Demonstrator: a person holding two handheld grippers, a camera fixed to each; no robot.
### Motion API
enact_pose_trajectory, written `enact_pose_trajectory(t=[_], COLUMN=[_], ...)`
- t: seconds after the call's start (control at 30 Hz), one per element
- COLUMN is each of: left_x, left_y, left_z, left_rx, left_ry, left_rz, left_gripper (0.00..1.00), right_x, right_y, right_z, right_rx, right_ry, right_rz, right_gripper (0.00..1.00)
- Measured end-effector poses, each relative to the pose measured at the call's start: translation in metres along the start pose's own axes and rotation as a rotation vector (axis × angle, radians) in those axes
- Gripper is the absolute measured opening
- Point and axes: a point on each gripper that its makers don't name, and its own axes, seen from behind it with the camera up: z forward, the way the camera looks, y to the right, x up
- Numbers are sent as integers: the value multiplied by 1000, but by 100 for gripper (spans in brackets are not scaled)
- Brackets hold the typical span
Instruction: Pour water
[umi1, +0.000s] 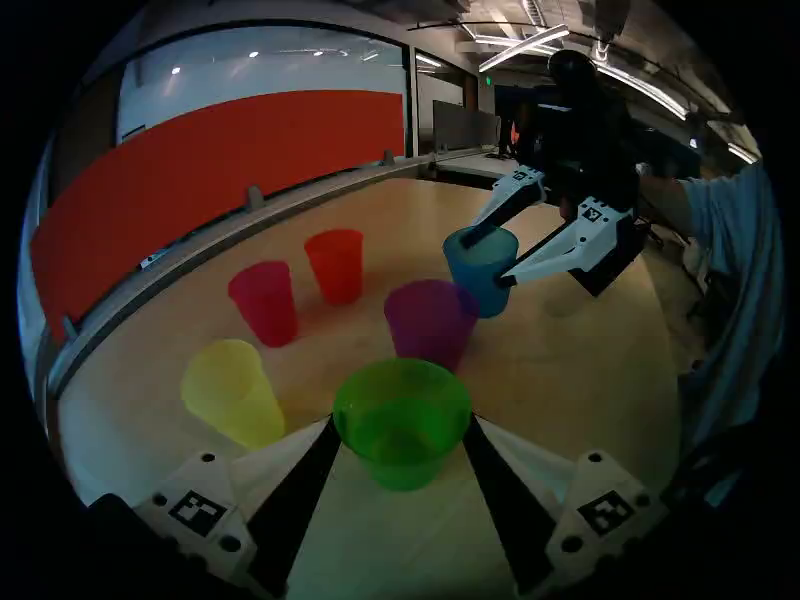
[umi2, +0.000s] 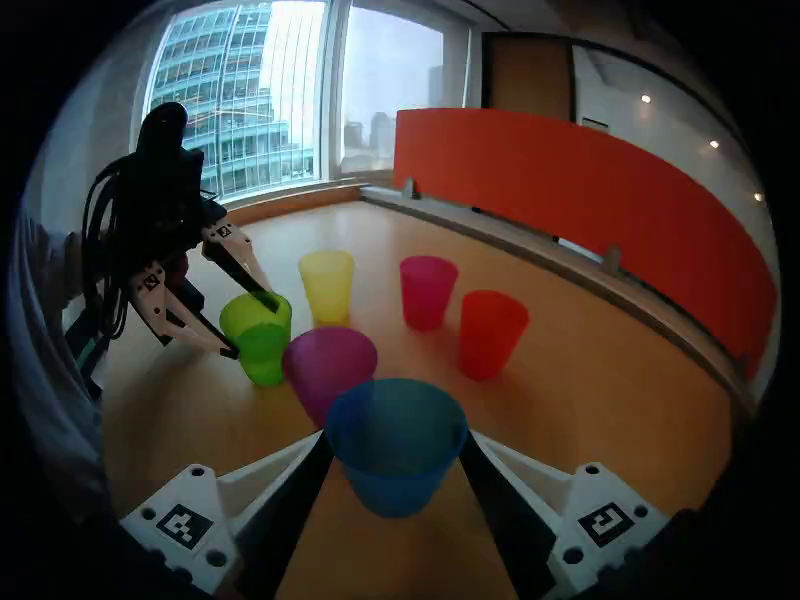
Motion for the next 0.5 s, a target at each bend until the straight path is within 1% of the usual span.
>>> enact_pose_trajectory(t=[0.27, 0.5], left_x=[-6, -8], left_y=[0, 0], left_z=[-1, -2], left_rx=[-2, 9], left_ry=[-4, -14], left_rz=[-11, -8], left_gripper=[86, 87], right_x=[-3, -8], right_y=[-2, -5], right_z=[0, 0], right_rx=[-1, -6], right_ry=[-6, -7], right_rz=[-7, 2], right_gripper=[91, 91])
